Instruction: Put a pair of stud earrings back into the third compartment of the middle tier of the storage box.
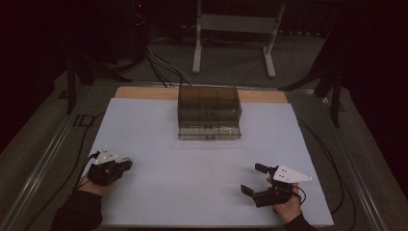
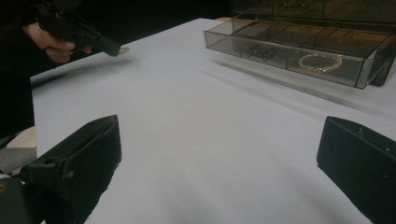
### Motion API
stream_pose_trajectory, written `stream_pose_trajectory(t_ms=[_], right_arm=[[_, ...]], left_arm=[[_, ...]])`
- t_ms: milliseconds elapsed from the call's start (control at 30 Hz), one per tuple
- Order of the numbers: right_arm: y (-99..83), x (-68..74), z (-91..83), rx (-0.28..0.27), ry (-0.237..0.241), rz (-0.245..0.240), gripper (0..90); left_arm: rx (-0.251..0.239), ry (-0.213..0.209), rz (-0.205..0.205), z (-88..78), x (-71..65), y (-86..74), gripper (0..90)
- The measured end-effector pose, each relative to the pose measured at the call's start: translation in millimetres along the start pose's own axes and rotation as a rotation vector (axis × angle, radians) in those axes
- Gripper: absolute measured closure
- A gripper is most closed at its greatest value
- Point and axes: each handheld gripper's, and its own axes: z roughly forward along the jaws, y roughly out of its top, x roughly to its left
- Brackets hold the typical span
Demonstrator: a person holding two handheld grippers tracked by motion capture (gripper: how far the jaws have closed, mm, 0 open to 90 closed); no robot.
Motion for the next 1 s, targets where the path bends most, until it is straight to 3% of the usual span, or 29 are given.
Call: stream_pose_trajectory(t_ms=[200, 233, 400, 700, 1000], right_arm=[[-0.2, 0.2, 0.5, 0.004, 0.001, -0.002, 0.0], [-0.4, -0.4, 0.5, 0.002, 0.000, -0.003, 0.0], [-0.6, -0.4, 0.5, 0.002, -0.001, -0.003, 0.0], [-0.6, -0.2, 0.5, 0.003, 0.004, -0.003, 0.0], [-0.7, -1.3, -0.1, -0.001, 0.002, 0.002, 0.0]], left_arm=[[-0.007, -0.029, 0.012, 3.9, -3.6, 9.0, 87.8], [-0.011, -0.040, 0.038, 7.1, -9.2, 18.2, 87.8], [-0.018, -0.057, 0.080, 12.4, -17.7, 35.1, 87.8], [-0.029, -0.120, 0.107, 26.6, -27.1, 57.9, 87.8], [-0.033, -0.148, 0.154, 36.7, -38.1, 79.4, 87.8]])
